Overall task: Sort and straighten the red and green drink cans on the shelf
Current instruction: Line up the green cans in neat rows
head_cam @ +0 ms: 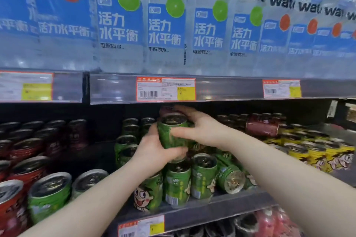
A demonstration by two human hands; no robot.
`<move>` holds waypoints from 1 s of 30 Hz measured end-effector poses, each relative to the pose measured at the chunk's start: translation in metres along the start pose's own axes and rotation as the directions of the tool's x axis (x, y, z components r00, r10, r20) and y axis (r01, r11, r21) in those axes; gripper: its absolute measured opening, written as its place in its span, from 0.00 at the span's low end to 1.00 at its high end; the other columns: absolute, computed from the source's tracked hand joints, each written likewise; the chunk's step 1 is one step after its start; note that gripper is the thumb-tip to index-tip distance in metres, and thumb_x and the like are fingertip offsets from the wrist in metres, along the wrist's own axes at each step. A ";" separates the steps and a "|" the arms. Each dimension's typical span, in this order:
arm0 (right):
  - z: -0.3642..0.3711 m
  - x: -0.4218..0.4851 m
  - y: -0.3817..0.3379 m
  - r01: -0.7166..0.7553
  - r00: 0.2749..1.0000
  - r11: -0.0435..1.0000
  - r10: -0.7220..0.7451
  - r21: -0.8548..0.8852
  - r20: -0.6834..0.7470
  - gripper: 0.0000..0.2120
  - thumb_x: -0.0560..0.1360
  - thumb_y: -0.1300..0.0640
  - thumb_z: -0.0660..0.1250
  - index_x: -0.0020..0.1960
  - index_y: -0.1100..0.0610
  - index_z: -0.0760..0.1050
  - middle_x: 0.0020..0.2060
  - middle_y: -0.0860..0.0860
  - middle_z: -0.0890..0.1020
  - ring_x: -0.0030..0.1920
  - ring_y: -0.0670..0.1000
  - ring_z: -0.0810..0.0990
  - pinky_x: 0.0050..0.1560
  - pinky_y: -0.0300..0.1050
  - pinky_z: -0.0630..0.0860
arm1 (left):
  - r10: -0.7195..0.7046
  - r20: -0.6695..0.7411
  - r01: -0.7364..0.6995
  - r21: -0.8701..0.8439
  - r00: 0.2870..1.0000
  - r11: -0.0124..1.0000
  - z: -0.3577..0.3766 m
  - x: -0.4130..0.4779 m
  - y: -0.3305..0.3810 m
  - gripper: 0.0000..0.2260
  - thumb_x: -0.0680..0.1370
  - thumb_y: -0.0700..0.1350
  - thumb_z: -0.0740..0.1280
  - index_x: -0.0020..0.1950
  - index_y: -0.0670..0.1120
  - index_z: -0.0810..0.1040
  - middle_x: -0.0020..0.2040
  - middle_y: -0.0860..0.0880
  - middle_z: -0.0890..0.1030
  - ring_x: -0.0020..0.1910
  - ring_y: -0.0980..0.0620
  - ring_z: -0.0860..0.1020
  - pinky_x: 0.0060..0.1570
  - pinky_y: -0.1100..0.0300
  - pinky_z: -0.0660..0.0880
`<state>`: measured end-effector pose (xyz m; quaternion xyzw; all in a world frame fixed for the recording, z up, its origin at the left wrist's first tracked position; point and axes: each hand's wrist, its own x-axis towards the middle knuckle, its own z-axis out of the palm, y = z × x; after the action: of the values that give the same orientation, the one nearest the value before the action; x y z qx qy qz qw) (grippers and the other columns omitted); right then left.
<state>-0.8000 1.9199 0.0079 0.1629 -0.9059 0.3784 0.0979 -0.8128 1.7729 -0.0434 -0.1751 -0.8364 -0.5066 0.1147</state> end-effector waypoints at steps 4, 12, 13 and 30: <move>-0.040 0.024 0.048 -0.090 0.995 0.995 0.088 -0.030 -0.052 0.20 0.74 0.48 0.68 0.65 0.51 0.73 0.62 0.48 0.77 0.60 0.46 0.74 0.64 0.38 0.68 | -0.136 -0.195 0.116 -0.111 0.971 0.987 -0.003 0.008 0.000 0.26 0.65 0.50 0.77 0.57 0.50 0.68 0.46 0.54 0.77 0.48 0.53 0.76 0.49 0.60 0.72; -0.033 0.056 0.109 0.076 0.880 0.922 0.117 -0.380 0.460 0.26 0.71 0.57 0.72 0.68 0.54 0.70 0.62 0.51 0.76 0.54 0.44 0.74 0.51 0.32 0.68 | -0.181 -0.343 0.166 -0.074 0.922 0.983 -0.002 0.007 -0.010 0.26 0.62 0.43 0.79 0.55 0.50 0.71 0.45 0.55 0.79 0.44 0.60 0.77 0.41 0.66 0.71; -0.028 0.059 0.111 0.107 0.853 0.912 0.121 -0.396 0.508 0.27 0.72 0.57 0.72 0.69 0.54 0.69 0.63 0.51 0.75 0.56 0.45 0.74 0.51 0.32 0.68 | -0.175 -0.343 0.168 -0.050 0.923 0.985 0.001 0.006 -0.010 0.26 0.62 0.43 0.79 0.55 0.51 0.71 0.44 0.56 0.79 0.43 0.62 0.76 0.39 0.68 0.70; -0.014 0.074 0.121 0.171 0.684 0.867 0.238 -0.468 0.690 0.31 0.73 0.54 0.71 0.72 0.54 0.62 0.68 0.53 0.71 0.65 0.52 0.71 0.56 0.38 0.69 | -0.127 -0.288 0.155 0.077 0.949 0.985 -0.001 0.001 -0.010 0.30 0.62 0.44 0.79 0.57 0.53 0.67 0.43 0.57 0.80 0.41 0.65 0.76 0.33 0.74 0.70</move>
<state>-0.9131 1.9933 -0.0397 0.2512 -0.9372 0.0373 -0.2391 -0.8180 1.7681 -0.0505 -0.0352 -0.8458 -0.4915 0.2046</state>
